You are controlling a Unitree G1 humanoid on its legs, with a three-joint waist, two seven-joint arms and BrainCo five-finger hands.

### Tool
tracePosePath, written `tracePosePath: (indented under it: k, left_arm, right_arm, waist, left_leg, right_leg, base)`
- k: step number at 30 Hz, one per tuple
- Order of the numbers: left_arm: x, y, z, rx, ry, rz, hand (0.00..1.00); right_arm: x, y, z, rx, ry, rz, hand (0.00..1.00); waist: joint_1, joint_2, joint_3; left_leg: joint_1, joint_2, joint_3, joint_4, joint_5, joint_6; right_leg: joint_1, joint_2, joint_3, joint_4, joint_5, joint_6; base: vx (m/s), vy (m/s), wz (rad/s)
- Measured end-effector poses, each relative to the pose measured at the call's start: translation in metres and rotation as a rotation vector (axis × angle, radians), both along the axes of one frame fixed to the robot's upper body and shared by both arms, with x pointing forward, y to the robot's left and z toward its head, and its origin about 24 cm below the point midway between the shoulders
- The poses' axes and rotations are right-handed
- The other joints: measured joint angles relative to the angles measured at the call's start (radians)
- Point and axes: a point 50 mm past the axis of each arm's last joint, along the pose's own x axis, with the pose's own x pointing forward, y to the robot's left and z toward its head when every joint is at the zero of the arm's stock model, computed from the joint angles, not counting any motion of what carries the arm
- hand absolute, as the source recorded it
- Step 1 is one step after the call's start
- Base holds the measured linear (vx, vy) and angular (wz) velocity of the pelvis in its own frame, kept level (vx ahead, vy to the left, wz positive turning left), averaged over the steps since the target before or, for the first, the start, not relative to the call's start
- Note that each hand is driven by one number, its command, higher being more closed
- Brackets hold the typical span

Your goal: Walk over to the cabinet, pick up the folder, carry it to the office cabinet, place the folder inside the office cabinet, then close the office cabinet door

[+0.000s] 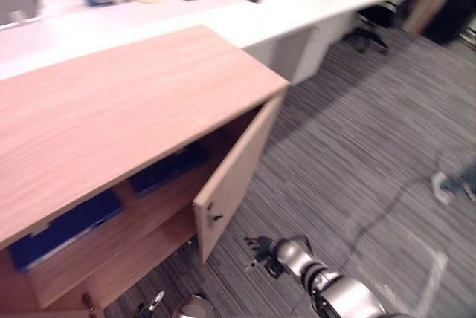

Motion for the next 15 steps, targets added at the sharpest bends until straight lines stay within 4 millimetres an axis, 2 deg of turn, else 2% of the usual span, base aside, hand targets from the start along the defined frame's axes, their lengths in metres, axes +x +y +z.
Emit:
tracePosePath:
  k: [1, 3, 4, 5, 7, 8, 9, 10, 11, 12, 13, 15]
  left_arm:
    - [0.012, -0.001, 0.003, 0.023, -0.017, -0.075, 0.0]
    - [0.023, -0.002, 0.005, 0.037, -0.037, -0.12, 0.0]
    - [0.031, -0.003, 0.008, 0.046, -0.055, -0.147, 0.0]
    - [0.038, -0.005, 0.009, 0.054, -0.069, -0.174, 0.0]
    - [0.041, -0.007, 0.011, 0.067, -0.07, -0.209, 0.0]
    - [0.042, -0.007, 0.011, 0.07, -0.067, -0.222, 0.0]
    - [0.043, -0.008, 0.011, 0.072, -0.07, -0.227, 0.0]
    - [0.042, -0.016, 0.01, 0.053, -0.07, -0.224, 0.0]
    - [0.04, -0.019, 0.009, 0.046, -0.066, -0.218, 0.0]
    - [0.035, -0.02, 0.008, 0.038, -0.057, -0.203, 0.0]
    - [0.033, -0.019, 0.007, 0.035, -0.056, -0.179, 0.0]
    - [0.032, -0.018, 0.007, 0.027, -0.06, -0.152, 0.0]
  right_arm:
    - [-0.023, -0.014, -0.012, 0.016, 0.058, -0.184, 0.0]
    - [-0.046, -0.023, -0.022, 0.025, 0.124, -0.308, 0.0]
    - [-0.063, -0.028, -0.028, 0.029, 0.171, -0.384, 0.0]
    - [-0.079, -0.032, -0.033, 0.026, 0.215, -0.432, 0.0]
    - [-0.088, -0.037, -0.035, 0.027, 0.225, -0.483, 0.0]
    - [-0.09, -0.038, -0.035, 0.025, 0.227, -0.491, 0.0]
    - [-0.094, -0.04, -0.036, 0.028, 0.237, -0.525, 0.0]
    - [-0.095, -0.043, -0.036, 0.025, 0.237, -0.539, 0.0]
    - [-0.093, -0.045, -0.036, 0.027, 0.231, -0.548, 0.0]
    - [-0.09, -0.046, -0.034, 0.033, 0.216, -0.557, 0.0]
    - [-0.089, -0.045, -0.034, 0.036, 0.212, -0.556, 0.0]
    - [-0.09, -0.046, -0.034, 0.04, 0.214, -0.571, 0.0]
  waist:
    - [-0.013, 0.001, 0.0]
    - [-0.024, 0.004, 0.0]
    - [-0.042, 0.013, 0.003]
    - [-0.054, 0.02, 0.006]
    - [-0.064, 0.011, 0.0]
    - [-0.067, 0.006, -0.003]
    - [-0.064, 0.0, -0.014]
    - [-0.071, 0.036, -0.023]
    - [-0.077, 0.049, -0.03]
    - [-0.089, 0.064, -0.032]
    - [-0.097, 0.061, -0.032]
    - [-0.1, 0.056, -0.032]
  left_leg:
    - [-0.018, -0.029, -0.08, 0.019, 0.002, -0.003]
    - [-0.035, -0.057, -0.166, 0.044, 0.011, -0.017]
    - [-0.046, -0.069, -0.234, 0.06, 0.012, -0.022]
    - [-0.048, -0.074, -0.278, 0.077, 0.008, -0.035]
    - [-0.049, -0.094, -0.311, 0.108, -0.013, -0.068]
    - [-0.05, -0.103, -0.318, 0.117, -0.022, -0.08]
    - [-0.057, -0.107, -0.319, 0.133, -0.048, -0.092]
    - [-0.078, -0.071, -0.313, 0.169, -0.081, -0.099]
    - [-0.085, -0.053, -0.296, 0.179, -0.088, -0.101]
    - [-0.086, -0.014, -0.267, 0.181, -0.095, -0.111]
    - [-0.083, 0.023, -0.248, 0.176, -0.097, -0.12]
    - [-0.083, 0.055, -0.226, 0.156, -0.087, -0.139]
  right_leg:
    - [-0.004, -0.012, 0.131, -0.008, -0.028, 0.034]
    - [0.001, -0.023, 0.214, -0.043, -0.041, 0.054]
    - [0.013, -0.024, 0.243, -0.08, -0.045, 0.063]
    - [0.031, -0.021, 0.243, -0.117, -0.045, 0.067]
    - [0.056, -0.024, 0.236, -0.187, -0.04, 0.071]
    - [0.061, -0.024, 0.235, -0.205, -0.018, 0.074]
    - [0.069, -0.029, 0.217, -0.215, -0.023, 0.12]
    - [0.073, 0.01, 0.204, -0.232, -0.028, 0.118]
    - [0.072, 0.029, 0.198, -0.236, -0.03, 0.109]
    - [0.079, 0.064, 0.187, -0.24, -0.034, 0.091]
    - [0.089, 0.097, 0.176, -0.246, -0.036, 0.076]
    - [0.094, 0.123, 0.16, -0.246, -0.04, 0.061]
  base:
    - [0.1, 0.077, 1.65]
    - [0.1, -0.012, 1.61]
    - [0.12, -0.149, 1.74]
    - [0.11, -0.191, 1.45]
    - [0.11, -0.312, 0.85]
    - [0.1, -0.366, 0.56]
    - [0.06, -0.247, 0.25]
    - [0.04, -0.224, 0.11]
    - [0.01, -0.197, 0.01]
    - [-0.02, -0.23, 0.08]
    - [-0.01, -0.234, 0.09]
    - [-0.02, -0.19, 0.17]
